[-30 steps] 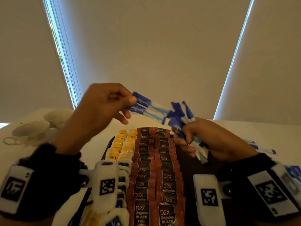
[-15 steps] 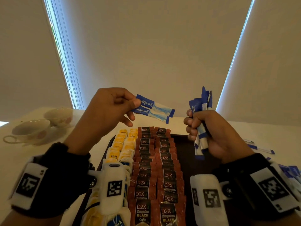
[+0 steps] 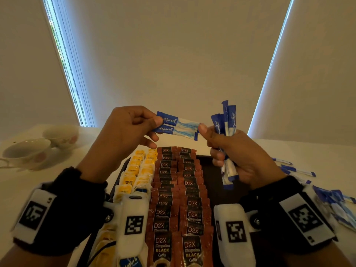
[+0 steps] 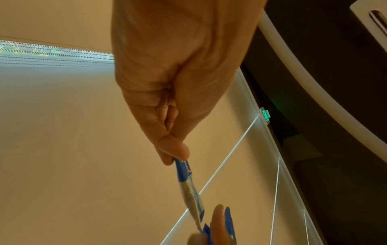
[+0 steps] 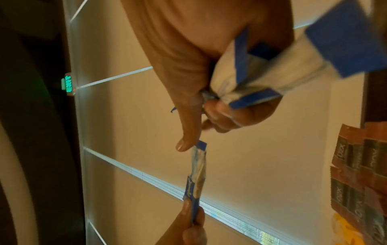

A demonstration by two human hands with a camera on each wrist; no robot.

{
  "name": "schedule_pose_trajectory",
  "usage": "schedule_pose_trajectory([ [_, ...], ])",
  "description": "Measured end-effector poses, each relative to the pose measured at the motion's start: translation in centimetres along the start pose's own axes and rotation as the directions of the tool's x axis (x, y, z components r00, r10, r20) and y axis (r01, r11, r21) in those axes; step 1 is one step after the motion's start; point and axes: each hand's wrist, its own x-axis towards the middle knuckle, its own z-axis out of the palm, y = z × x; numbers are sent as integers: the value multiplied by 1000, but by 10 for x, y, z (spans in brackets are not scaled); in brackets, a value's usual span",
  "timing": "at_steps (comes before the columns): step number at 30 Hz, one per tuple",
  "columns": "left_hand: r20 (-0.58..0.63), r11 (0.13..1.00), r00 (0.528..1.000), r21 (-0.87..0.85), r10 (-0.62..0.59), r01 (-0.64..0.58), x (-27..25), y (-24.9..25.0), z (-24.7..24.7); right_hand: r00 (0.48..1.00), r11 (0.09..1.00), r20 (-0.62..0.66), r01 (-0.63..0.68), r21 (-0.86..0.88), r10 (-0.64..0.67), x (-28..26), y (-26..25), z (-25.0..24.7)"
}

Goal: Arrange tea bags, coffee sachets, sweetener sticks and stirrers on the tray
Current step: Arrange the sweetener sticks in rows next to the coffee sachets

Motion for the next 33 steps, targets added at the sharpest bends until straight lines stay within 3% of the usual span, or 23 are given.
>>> schedule_pose_trajectory([
  [8, 21, 999, 1000, -36, -12, 13, -2, 1, 4, 989, 998, -136, 52, -37, -57, 1, 4, 4],
  [17, 38, 997, 999, -67, 24, -21, -3, 1, 9, 991, 994, -130, 28, -102, -42, 5, 5, 4],
  [24, 7, 994, 1000, -102, 25, -24, -5, 3, 8, 977, 977, -158, 113, -182, -143, 5, 7, 6],
  [33, 149, 956, 973, -212, -174, 203, -5, 3, 5, 945, 929, -151, 241, -281, -291, 0, 0, 0],
])
